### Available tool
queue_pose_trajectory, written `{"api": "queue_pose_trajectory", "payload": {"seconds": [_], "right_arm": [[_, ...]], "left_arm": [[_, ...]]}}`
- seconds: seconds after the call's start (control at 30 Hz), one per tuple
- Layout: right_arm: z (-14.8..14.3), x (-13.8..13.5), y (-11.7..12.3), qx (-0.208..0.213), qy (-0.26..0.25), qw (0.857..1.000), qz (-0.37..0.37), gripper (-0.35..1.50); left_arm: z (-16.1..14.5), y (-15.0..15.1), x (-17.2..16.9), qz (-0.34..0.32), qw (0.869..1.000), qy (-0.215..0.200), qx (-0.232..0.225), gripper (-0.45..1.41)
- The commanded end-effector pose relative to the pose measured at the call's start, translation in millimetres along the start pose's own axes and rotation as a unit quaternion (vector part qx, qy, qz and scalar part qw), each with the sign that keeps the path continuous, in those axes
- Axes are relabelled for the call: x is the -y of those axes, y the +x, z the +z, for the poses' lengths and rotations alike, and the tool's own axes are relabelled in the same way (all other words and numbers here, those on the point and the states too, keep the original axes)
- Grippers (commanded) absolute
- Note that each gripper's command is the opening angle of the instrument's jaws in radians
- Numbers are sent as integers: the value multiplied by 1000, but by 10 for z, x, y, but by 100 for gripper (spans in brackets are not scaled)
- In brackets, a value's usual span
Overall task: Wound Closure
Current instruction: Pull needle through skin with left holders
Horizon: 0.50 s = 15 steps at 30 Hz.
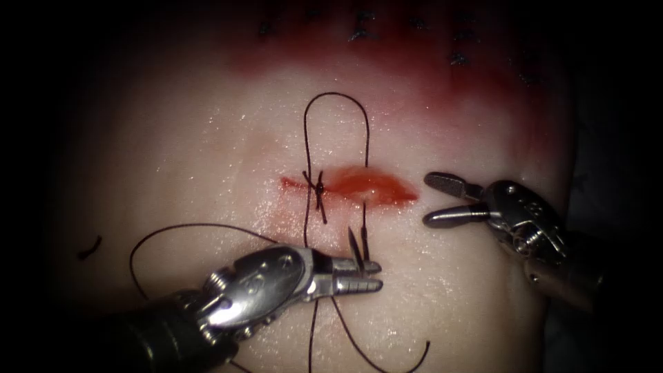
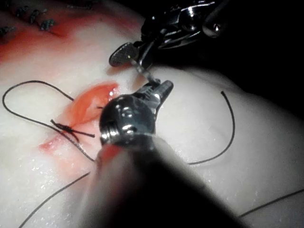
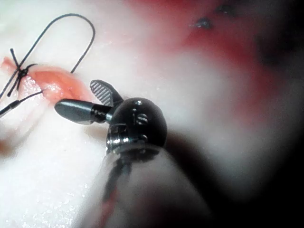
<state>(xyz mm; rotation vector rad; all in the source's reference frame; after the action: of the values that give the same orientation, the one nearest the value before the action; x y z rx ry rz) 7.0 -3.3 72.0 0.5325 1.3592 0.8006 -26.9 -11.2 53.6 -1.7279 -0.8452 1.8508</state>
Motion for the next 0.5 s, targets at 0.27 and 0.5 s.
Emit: {"api": "queue_pose_trajectory", "payload": {"seconds": [0.27, 0.5], "right_arm": [[14, -5, -2, 33, 47, 998, -26, 123], [14, 1, -3, 30, 56, 998, -5, 89]], "left_arm": [[0, 29, 3, 225, 972, 55, 29, -35], [-4, 49, 12, 364, 921, 111, 84, -35]]}}
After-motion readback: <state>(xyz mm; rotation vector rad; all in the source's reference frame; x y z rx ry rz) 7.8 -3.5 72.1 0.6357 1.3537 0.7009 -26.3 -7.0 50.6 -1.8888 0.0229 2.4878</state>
